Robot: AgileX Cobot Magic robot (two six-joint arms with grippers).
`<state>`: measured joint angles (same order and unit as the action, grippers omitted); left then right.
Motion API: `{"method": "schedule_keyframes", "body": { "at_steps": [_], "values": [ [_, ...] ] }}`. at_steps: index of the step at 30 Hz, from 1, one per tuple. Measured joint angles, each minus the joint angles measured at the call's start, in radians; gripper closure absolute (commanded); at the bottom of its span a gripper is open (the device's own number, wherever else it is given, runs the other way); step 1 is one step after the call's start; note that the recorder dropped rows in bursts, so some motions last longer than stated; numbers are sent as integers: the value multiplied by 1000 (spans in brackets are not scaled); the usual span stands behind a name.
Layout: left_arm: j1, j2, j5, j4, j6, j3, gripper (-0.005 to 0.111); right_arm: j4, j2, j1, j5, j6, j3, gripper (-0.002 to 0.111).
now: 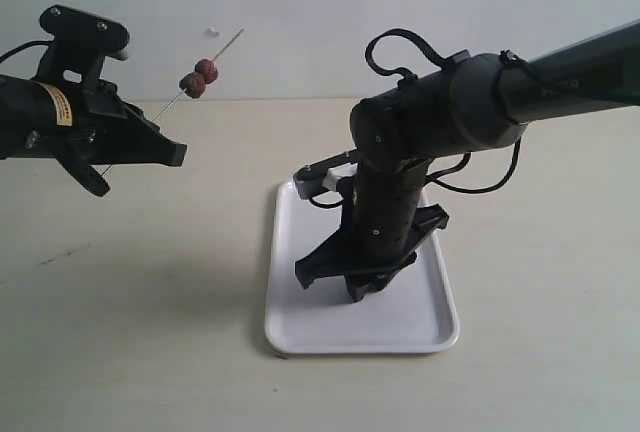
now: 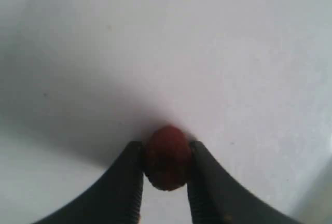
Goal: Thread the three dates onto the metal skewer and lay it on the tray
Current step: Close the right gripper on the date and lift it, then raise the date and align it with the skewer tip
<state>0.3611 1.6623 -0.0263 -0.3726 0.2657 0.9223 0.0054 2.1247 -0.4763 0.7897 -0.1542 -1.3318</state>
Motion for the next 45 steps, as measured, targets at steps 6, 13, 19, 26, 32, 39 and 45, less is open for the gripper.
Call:
{"method": "schedule_keyframes", "body": {
  "at_steps": [6, 13, 19, 26, 32, 39, 45],
  "values": [
    [0, 0, 0, 0, 0, 0, 107, 2, 0, 0, 2, 8, 0, 85],
    [0, 0, 0, 0, 0, -4, 107, -5, -4, 0, 2, 39, 0, 85],
    [0, 0, -13, 0, 0, -4, 107, -5, -27, 21, 0, 129, 10, 85],
    [0, 0, -36, -4, -5, -4, 107, 152, -75, 168, 59, 371, 10, 85],
    [0, 0, -47, -11, -121, -19, 107, 447, -83, 326, 190, 639, -62, 85],
    [0, 0, 81, -58, -190, -84, 107, 719, -83, 436, 357, 845, -163, 85],
    [0, 0, 234, -170, -203, -148, 107, 866, -87, 485, 418, 899, -256, 85]
  ]
}}
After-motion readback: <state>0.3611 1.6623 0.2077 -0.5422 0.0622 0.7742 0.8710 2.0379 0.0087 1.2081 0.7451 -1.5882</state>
